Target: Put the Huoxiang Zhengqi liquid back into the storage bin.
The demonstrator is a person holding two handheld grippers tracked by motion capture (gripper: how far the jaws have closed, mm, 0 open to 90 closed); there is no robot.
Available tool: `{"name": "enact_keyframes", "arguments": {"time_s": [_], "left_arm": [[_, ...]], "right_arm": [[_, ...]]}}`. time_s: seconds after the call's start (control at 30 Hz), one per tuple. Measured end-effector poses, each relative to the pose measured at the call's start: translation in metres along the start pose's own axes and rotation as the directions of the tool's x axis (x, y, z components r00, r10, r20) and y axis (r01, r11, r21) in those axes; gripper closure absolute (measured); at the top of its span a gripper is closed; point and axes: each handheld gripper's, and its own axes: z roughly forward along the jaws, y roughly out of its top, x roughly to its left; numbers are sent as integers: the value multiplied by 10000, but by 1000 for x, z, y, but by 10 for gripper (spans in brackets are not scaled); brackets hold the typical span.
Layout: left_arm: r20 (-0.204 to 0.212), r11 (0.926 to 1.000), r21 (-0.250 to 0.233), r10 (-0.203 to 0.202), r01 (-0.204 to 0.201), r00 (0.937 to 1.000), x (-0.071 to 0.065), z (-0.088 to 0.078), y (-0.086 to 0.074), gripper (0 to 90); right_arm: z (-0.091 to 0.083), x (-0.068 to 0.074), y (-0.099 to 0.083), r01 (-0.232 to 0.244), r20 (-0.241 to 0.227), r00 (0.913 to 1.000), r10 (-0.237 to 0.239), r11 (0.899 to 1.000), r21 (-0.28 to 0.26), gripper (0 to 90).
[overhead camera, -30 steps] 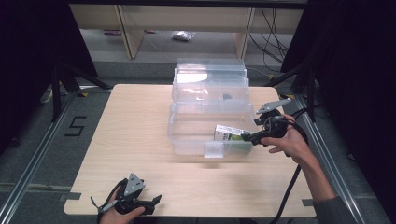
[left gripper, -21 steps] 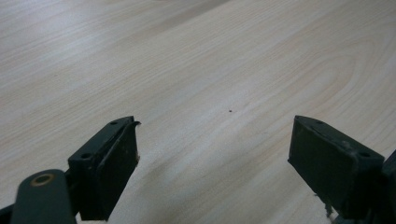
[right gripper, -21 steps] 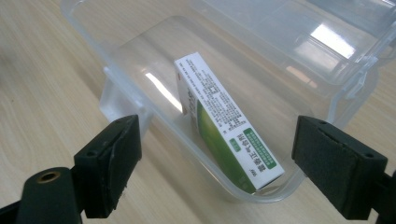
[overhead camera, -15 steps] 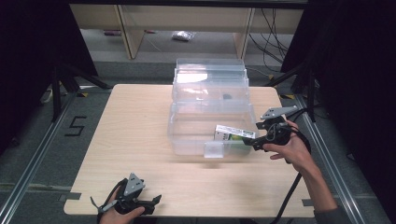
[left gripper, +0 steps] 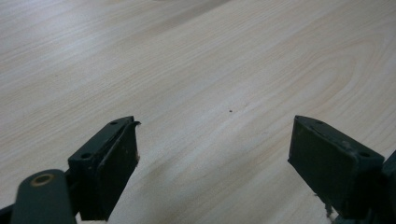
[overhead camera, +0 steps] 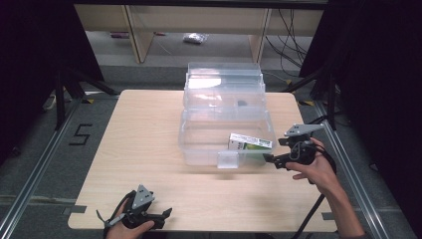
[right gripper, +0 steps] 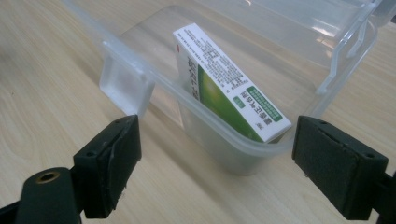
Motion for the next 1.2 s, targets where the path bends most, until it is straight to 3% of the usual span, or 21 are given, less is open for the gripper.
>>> {"name": "enact_keyframes", "arguments": {"time_s": [0.07,0.13,0.2,0.3,0.33,0.5,0.53,0.57,0.73,0.83,0.87,1.03,1.07,1.1,1.2], "left_arm": [[7,10000,-10,4,-4,10000,0,0,0,150],[51,10000,-21,-5,5,10000,0,0,0,150],[127,9999,-118,-97,98,9999,-1,0,0,150],[3,10000,0,17,-17,10000,0,0,0,150],[121,9994,200,265,-268,9996,1,-2,0,150],[99,10000,-74,-47,48,9999,-1,0,0,150],[105,10000,-55,-24,25,9999,-1,-1,0,150],[114,9995,188,252,-254,9996,1,-2,0,150],[144,9995,195,248,-251,9996,1,-3,0,150],[112,9995,183,238,-240,9997,1,-3,0,150],[114,9995,186,247,-250,9996,1,-2,0,150],[123,9994,203,267,-269,9996,1,-2,0,150],[110,9993,226,298,-300,9995,1,-2,0,150],[1,9989,262,398,-398,9992,2,-2,0,150],[145,9994,207,290,-293,9995,1,-3,0,150]], "right_arm": [[-3,0,-3,-24,-57,10000,25,9999,125,166],[-2,0,-6,72,43,10000,-71,9999,-77,165],[-5,2,-11,-235,14,9997,235,9997,-63,165],[-5,4,-17,-306,-58,9995,305,9995,-78,165],[-5,4,-18,-216,25,9998,216,9997,-142,166],[-4,8,-26,-362,-43,9993,361,9991,-241,167],[-4,9,-27,-434,-28,9991,433,9988,-246,167],[-3,10,-29,-414,-48,9991,413,9987,-281,167],[-1,14,-36,-483,-51,9988,481,9984,-307,169],[-1,15,-41,-241,-17,9997,240,9989,-405,170],[-2,17,-42,-495,-51,9988,493,9983,-297,170],[-2,22,-51,-596,-155,9981,590,9973,-439,170],[-1,21,-52,-387,-151,9992,380,9980,-509,171],[-1,24,-55,-623,-343,9976,608,9970,-452,173],[-1,25,-60,-612,-188,9980,602,9965,-570,173]]}}
